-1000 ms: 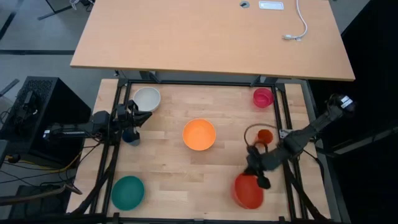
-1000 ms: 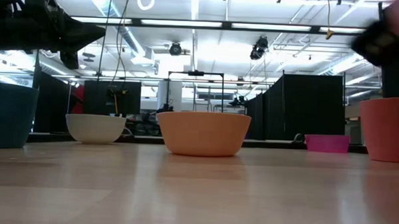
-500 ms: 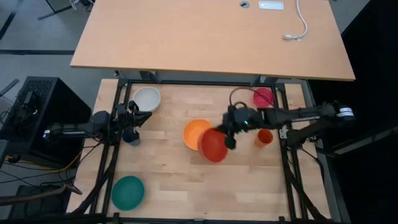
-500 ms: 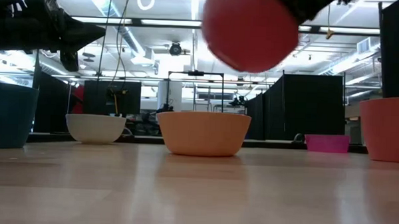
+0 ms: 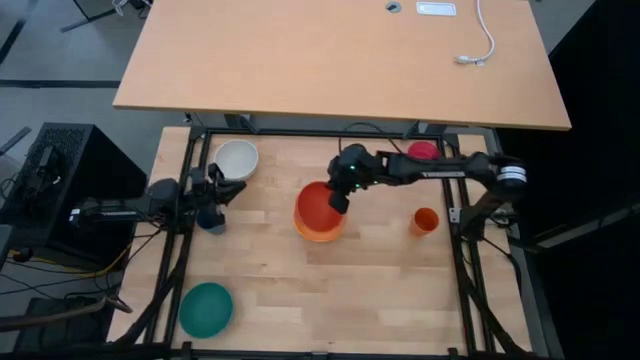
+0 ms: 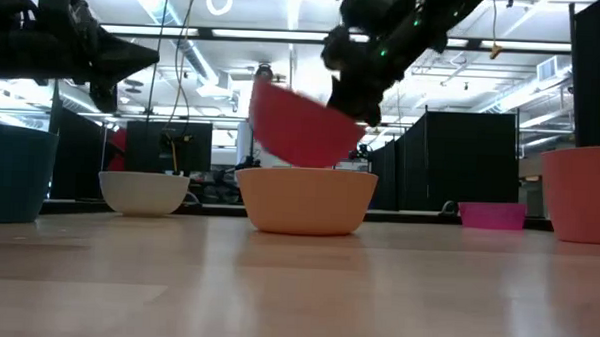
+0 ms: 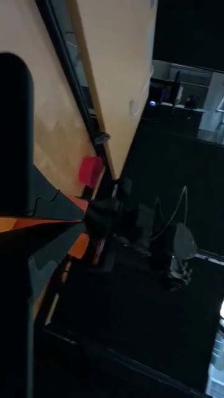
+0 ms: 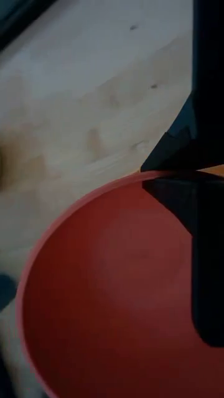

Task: Nest bowls inside each other
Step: Stack the orange bowl on top of the yellow bowl, then stack the green bowl on top of the orange bowl

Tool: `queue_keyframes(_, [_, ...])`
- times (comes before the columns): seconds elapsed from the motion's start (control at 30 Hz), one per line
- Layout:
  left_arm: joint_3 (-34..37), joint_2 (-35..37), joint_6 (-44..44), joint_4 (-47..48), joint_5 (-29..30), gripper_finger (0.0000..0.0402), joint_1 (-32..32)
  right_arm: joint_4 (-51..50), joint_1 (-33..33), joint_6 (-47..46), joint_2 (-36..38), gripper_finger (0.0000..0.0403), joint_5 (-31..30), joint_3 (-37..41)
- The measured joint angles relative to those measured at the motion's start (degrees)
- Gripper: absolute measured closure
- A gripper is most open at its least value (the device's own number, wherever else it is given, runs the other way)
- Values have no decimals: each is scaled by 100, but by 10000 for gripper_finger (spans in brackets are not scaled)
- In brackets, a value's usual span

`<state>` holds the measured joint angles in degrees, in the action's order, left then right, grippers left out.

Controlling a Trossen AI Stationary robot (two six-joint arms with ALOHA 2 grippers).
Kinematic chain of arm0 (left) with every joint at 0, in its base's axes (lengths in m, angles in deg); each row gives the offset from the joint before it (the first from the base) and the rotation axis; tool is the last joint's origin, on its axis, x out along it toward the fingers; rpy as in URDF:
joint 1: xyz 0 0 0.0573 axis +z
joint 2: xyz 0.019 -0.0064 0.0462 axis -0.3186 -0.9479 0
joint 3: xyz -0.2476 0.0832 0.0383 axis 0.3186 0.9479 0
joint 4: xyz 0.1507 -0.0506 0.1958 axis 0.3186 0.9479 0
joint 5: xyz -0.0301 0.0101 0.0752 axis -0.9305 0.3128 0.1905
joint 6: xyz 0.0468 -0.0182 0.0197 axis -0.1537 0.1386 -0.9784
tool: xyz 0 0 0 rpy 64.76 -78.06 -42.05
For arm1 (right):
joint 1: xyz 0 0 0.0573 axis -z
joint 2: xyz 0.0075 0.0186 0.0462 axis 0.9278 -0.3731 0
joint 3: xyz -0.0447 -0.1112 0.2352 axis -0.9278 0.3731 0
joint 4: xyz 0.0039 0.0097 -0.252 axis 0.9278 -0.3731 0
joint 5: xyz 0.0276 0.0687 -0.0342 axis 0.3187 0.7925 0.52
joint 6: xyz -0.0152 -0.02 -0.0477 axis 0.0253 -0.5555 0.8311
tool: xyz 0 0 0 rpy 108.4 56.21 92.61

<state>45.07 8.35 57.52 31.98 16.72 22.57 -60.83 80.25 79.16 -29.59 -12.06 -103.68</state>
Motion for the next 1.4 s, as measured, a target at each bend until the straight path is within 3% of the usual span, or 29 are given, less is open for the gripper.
queue_keyframes(0.2, [-1,0,-7,287,0,401,-1,-176,293,-5,-522,403,60,-208])
queue_keyframes(0.4, [-1,0,-7,512,0,399,0,-249,381,-27,-522,403,68,-208])
queue_keyframes(0.6, [-1,0,-5,557,0,401,0,-276,381,19,-522,398,477,-208])
queue_keyframes(1.2, [-1,0,-5,555,2,398,1,-223,377,76,-515,292,603,-208])
queue_keyframes(1.4, [-1,0,-3,555,-47,394,0,132,377,234,-510,276,606,-208])
